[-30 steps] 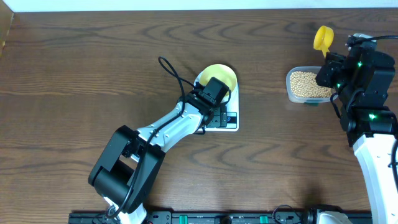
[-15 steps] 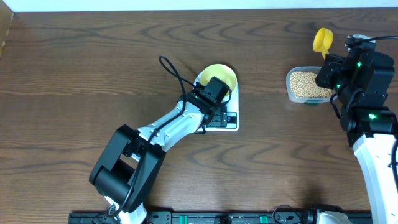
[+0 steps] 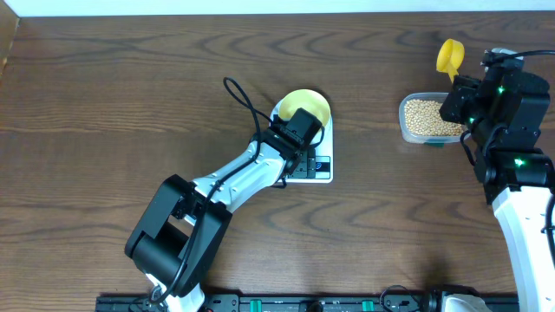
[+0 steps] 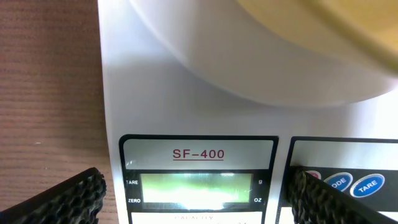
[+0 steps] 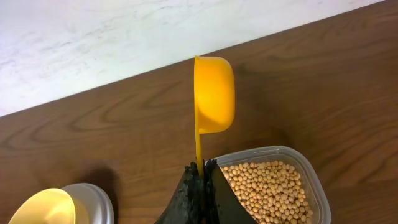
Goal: Scoop item into bowl and weigh 50g on scale
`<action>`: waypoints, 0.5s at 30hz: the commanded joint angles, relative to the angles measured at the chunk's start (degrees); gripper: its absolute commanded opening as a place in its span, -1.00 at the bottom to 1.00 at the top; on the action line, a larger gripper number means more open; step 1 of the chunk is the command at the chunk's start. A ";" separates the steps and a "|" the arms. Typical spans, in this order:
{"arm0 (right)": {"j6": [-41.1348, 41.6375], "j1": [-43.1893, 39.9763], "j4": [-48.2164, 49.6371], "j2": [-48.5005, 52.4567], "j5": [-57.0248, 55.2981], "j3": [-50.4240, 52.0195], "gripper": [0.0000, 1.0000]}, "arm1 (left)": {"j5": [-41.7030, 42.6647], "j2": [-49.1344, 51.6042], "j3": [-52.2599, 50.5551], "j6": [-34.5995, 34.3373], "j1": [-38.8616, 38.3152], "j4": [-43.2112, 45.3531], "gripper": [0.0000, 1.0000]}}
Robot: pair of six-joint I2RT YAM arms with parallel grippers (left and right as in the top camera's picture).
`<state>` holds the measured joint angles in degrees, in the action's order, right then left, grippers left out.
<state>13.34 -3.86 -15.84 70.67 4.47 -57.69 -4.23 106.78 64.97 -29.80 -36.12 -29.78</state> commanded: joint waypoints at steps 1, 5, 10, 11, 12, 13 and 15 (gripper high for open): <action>-0.57 -0.24 -0.15 0.13 -0.04 -0.63 -0.97 | -5.33 4.90 -2.78 0.57 0.52 -1.46 0.93; -0.57 -0.24 -0.22 0.13 -0.04 -0.63 -0.97 | -5.22 2.16 -2.36 0.57 0.52 -1.44 0.93; -0.57 -0.22 -0.26 0.13 -0.04 -0.63 -0.97 | -5.20 -3.23 -2.36 0.59 0.52 -1.42 0.93; -0.57 -0.22 -0.24 0.13 -0.04 -0.63 -0.98 | -5.20 -3.65 -2.36 0.59 0.52 -1.42 0.93; -0.57 -0.22 -0.24 0.13 -0.04 -0.63 -0.97 | -5.20 -3.85 -2.36 0.59 0.52 -1.42 0.93; -0.57 -0.22 -0.24 0.13 -0.04 -0.63 -0.97 | -5.20 -3.85 -2.36 0.57 0.52 -1.42 0.93; -0.57 -0.24 -0.24 0.11 -0.07 -0.63 -0.98 | -4.76 -3.80 -2.38 0.59 0.52 -1.42 0.93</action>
<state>13.34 -3.86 -16.01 70.67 4.47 -57.69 -7.49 104.14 63.33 -29.78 -36.01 -31.05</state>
